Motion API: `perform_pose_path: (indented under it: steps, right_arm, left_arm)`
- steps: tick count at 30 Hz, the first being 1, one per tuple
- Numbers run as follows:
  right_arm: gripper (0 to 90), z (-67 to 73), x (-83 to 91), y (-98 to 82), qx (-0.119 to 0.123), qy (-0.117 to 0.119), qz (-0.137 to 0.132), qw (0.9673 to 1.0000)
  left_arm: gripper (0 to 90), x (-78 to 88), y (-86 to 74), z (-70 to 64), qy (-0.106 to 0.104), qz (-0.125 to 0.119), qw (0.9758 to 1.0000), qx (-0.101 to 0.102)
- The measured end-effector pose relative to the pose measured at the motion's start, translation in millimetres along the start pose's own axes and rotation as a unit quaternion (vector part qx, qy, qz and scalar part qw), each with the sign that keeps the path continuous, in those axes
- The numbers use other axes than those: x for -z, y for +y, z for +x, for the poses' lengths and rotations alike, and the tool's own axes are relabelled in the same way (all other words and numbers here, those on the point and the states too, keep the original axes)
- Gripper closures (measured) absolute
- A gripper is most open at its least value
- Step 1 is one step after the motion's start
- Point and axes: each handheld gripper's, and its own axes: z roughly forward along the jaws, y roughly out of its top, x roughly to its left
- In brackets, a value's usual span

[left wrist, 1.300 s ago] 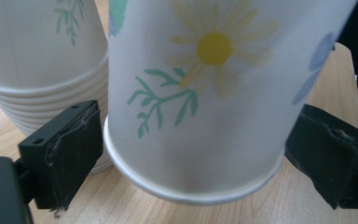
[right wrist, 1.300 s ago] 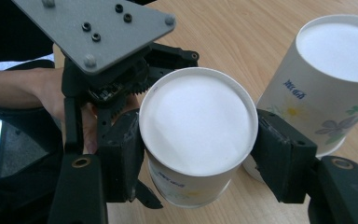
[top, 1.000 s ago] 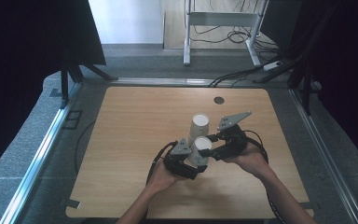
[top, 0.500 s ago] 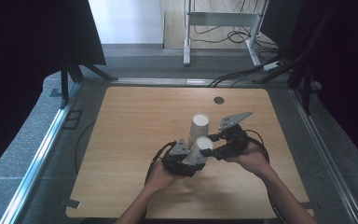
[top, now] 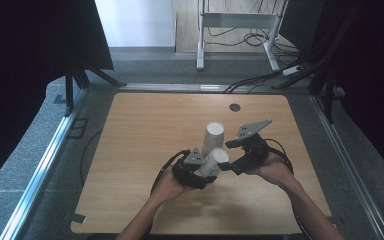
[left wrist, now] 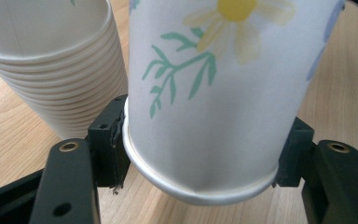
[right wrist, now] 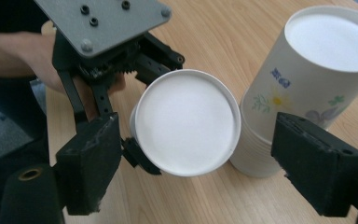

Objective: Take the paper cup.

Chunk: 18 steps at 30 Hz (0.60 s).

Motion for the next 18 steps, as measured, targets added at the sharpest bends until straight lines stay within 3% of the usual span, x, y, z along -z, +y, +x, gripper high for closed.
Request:
perform_pose_path:
  steps: [8,12,18]
  right_arm:
    - [13.6,1.5,-2.7,-4.0,0.013,0.010,0.030,0.9994]
    - [13.3,3.2,-6.1,-6.5,0.020,0.016,0.044,0.9987]
    - [12.8,7.3,-11.3,-9.7,0.034,0.031,0.065,0.9968]
  left_arm:
    - [34.5,1.1,8.6,-1.6,-0.017,0.048,0.9981,-0.034]
    - [34.1,1.1,12.2,-2.9,-0.030,0.077,0.9952,-0.052]
    - [34.0,1.7,16.5,-2.9,-0.044,0.108,0.9912,-0.063]
